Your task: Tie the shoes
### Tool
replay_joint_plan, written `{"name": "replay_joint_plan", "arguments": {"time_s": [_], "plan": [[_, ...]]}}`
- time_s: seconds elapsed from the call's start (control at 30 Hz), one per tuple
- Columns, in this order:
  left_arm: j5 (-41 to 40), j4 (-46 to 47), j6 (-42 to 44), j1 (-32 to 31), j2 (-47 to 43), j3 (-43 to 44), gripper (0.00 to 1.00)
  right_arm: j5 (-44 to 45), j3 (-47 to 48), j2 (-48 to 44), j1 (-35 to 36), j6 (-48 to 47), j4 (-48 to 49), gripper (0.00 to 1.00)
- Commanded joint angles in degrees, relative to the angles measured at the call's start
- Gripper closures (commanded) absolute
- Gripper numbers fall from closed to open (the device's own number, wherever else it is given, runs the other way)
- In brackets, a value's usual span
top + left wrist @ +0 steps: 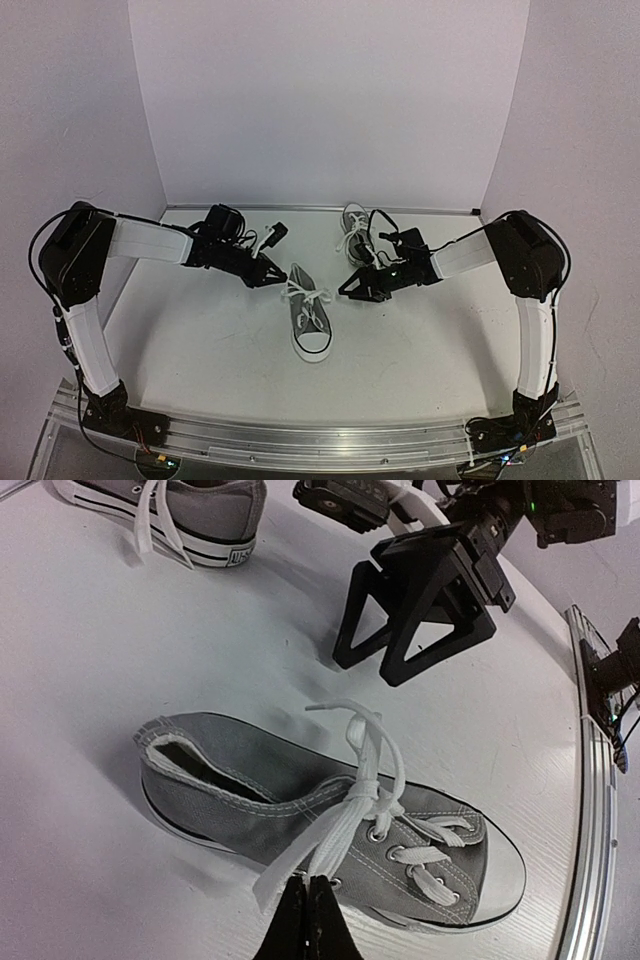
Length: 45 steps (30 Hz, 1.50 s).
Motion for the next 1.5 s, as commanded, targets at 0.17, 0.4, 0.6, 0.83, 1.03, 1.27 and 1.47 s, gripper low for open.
{"name": "replay_joint_plan", "arguments": {"time_s": [0.17,0.4,0.6,0.83,1.03,1.27,1.47], "plan": [[-2.15,1.53,-1.05,1.20,-3.61,-0.34,1.00,-1.74,1.15,-0.22,0.34,-0.41,0.92,0.44],[-1.48,0.85,-0.54,1.24,-3.15,0.25,1.00,-4.04,3.06,1.21,1.50,0.28,1.82,0.46],[-1.59,0.56,-0.46,1.24,-2.90,0.66,1.00,-6.28,2.85,1.77,5.39,-0.39,1.78,0.45],[-0.76,1.34,-1.04,1.24,-2.92,0.39,1.00,0.87,1.87,0.44,9.15,-1.57,0.16,0.29],[-1.09,1.31,-1.14,1.23,-3.59,0.45,1.00,5.05,2.87,2.37,10.49,-4.27,-3.81,0.45],[-2.34,0.88,-1.14,1.24,-5.36,0.20,1.00,7.09,0.92,3.18,10.62,-4.31,-4.35,0.51],[-4.84,0.31,-1.01,1.42,-7.00,-0.18,1.00,7.27,0.43,3.28,10.71,-3.38,-3.99,0.54]]}}
